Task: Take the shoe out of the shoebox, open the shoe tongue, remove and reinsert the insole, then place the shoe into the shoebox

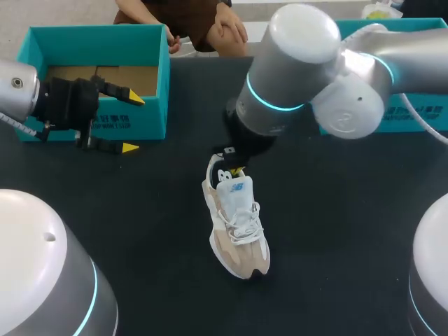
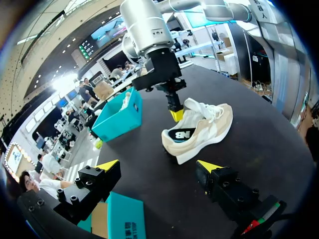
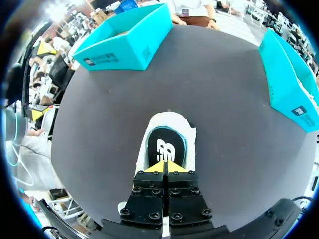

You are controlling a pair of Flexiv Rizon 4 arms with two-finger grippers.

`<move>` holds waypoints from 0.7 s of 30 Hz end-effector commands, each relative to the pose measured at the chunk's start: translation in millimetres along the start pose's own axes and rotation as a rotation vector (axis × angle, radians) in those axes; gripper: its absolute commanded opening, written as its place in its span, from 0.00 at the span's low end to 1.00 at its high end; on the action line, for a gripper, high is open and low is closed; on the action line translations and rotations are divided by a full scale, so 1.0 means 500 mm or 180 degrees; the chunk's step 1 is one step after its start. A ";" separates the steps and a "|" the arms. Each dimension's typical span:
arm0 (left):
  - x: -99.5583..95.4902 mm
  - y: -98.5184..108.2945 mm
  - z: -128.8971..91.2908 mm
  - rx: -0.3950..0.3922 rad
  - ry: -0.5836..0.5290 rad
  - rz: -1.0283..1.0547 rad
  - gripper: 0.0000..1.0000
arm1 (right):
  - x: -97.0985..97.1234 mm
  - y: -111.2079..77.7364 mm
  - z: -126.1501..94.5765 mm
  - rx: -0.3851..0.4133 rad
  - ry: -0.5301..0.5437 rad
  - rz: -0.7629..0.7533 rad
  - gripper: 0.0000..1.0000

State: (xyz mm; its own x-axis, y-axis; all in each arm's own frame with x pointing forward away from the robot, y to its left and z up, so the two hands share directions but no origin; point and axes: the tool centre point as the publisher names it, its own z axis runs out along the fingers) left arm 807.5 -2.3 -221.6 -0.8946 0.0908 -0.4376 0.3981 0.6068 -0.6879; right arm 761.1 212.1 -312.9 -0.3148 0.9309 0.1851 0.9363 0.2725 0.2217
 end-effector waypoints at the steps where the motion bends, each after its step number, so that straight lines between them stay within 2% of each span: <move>1: 0.002 0.000 -0.001 -0.0006 0.0000 0.0003 1.00 | 0.019 0.004 0.031 0.0016 -0.0125 0.0017 0.00; 6: 0.002 0.000 -0.001 -0.0006 0.0000 0.0003 1.00 | 0.031 -0.010 0.060 0.0235 -0.0274 -0.0099 0.00; 9: 0.002 0.000 -0.001 -0.0006 0.0000 0.0003 1.00 | 0.029 -0.017 0.066 0.0218 -0.0371 -0.0092 0.00; 13: 0.002 0.000 -0.001 -0.0006 0.0000 0.0003 1.00 | 0.021 -0.020 0.082 0.0318 -0.0484 -0.0126 0.00; 21: 0.002 0.000 -0.001 -0.0006 0.0000 0.0003 1.00 | 0.011 -0.038 0.149 0.0486 -0.0338 -0.0094 0.00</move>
State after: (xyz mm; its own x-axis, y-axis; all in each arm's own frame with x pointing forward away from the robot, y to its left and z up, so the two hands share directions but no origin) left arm 807.3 -2.3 -221.6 -0.8945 0.0907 -0.4377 0.3981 0.6068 -0.6880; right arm 748.2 226.0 -368.8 -0.3280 0.9432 0.0534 0.9424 0.3228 0.0877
